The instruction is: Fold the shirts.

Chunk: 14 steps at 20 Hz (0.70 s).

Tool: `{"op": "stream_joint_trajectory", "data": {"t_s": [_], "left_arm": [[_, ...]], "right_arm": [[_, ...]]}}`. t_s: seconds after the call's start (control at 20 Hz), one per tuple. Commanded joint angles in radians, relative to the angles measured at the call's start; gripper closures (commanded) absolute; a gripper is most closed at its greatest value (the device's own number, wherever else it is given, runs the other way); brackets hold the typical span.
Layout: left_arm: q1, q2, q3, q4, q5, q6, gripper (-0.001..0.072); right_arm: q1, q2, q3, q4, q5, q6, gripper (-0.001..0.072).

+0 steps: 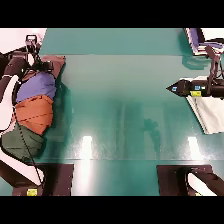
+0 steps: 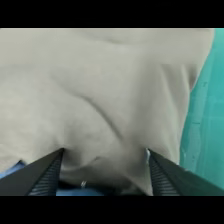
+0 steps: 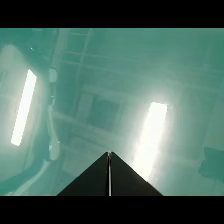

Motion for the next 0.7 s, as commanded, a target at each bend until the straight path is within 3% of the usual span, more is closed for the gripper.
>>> {"op": "stream_joint_trajectory", "data": {"t_s": [0.0,0.05,0.1,0.35,0.65], "left_arm": [[0.006,-0.023,0.015,0.0,0.023,0.003,0.0294],[0.006,-0.022,0.028,0.002,0.013,0.003,0.0568],[0.006,-0.022,0.043,0.003,0.008,0.003,0.0681],[0.005,0.07,0.219,0.0,-0.107,0.002,0.0684],[-0.073,0.461,0.407,-0.002,-0.235,0.041,0.0684]], "right_arm": [[0.0,0.0,0.001,0.0,0.01,0.001,0.0697],[0.0,0.0,0.001,0.0,0.011,0.001,0.0697],[0.0,0.0,0.001,0.0,0.011,0.001,0.0697],[0.0,0.002,0.013,0.025,-0.008,0.001,0.0697],[-0.045,0.0,0.257,0.023,-0.025,0.0,0.0697]]}}
